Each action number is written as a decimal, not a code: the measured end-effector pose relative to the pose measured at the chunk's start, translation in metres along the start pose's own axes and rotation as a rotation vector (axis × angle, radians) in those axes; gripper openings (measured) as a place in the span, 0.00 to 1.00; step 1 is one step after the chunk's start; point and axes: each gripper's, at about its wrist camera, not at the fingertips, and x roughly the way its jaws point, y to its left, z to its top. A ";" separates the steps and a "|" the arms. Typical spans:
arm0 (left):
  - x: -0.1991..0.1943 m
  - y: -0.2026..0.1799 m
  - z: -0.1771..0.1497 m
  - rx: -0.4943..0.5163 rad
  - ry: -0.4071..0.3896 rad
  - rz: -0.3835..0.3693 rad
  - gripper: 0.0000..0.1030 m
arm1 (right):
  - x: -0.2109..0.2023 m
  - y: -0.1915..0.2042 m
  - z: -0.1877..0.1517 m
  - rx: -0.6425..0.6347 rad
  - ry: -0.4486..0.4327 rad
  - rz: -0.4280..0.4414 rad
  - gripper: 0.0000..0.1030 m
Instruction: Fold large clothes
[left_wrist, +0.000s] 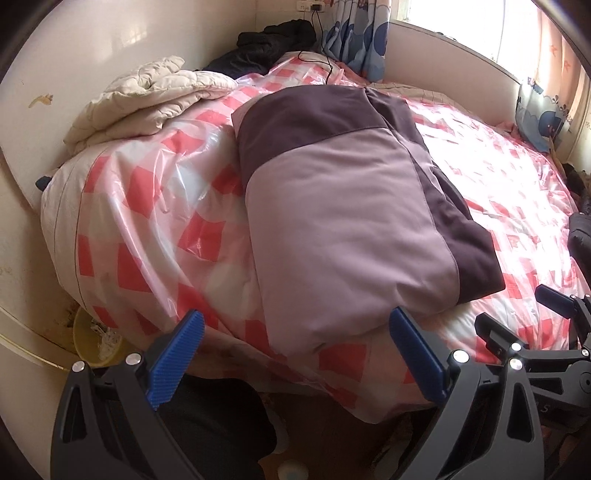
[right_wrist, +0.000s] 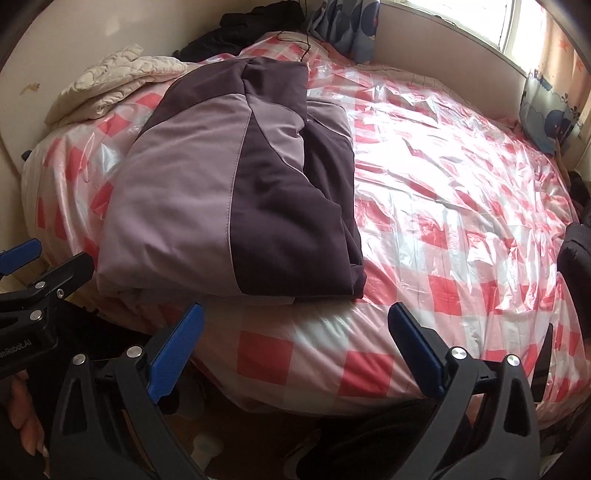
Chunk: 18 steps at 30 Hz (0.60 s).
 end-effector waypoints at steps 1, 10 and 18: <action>0.000 0.000 0.000 0.001 0.000 -0.001 0.93 | 0.000 -0.001 0.000 0.006 0.003 0.004 0.93; 0.005 0.000 0.000 -0.002 0.028 -0.015 0.93 | 0.002 -0.006 0.002 0.023 0.011 0.003 0.93; 0.009 -0.001 -0.001 0.000 0.038 -0.020 0.93 | 0.008 -0.006 0.001 0.028 0.030 0.007 0.93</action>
